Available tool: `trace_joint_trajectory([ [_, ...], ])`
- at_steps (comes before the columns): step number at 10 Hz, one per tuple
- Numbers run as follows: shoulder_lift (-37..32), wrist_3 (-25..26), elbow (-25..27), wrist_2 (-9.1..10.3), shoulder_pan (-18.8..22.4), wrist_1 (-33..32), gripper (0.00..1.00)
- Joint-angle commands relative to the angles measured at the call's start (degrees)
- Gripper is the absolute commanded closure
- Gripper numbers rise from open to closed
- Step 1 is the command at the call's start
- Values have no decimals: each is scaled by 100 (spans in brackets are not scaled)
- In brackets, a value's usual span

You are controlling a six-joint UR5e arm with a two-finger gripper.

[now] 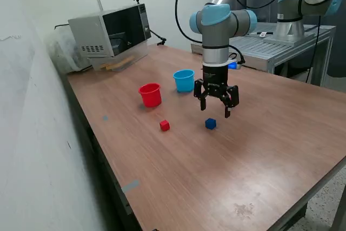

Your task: Place red objects in the red bin, and blue objects in the blue bin.

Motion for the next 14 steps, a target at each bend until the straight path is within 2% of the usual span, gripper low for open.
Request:
trace_joint_trajectory([
  [1,126,1,-9,2,-32,-51,0],
  [7,223,1,-53,37,-58,-227,0],
  [8,223,1,-53,37,-67,-236,100],
  [12,232,1,-26,46,-67,-297,100],
  [14,197,-8,-18,-15,-76,-280,100],
])
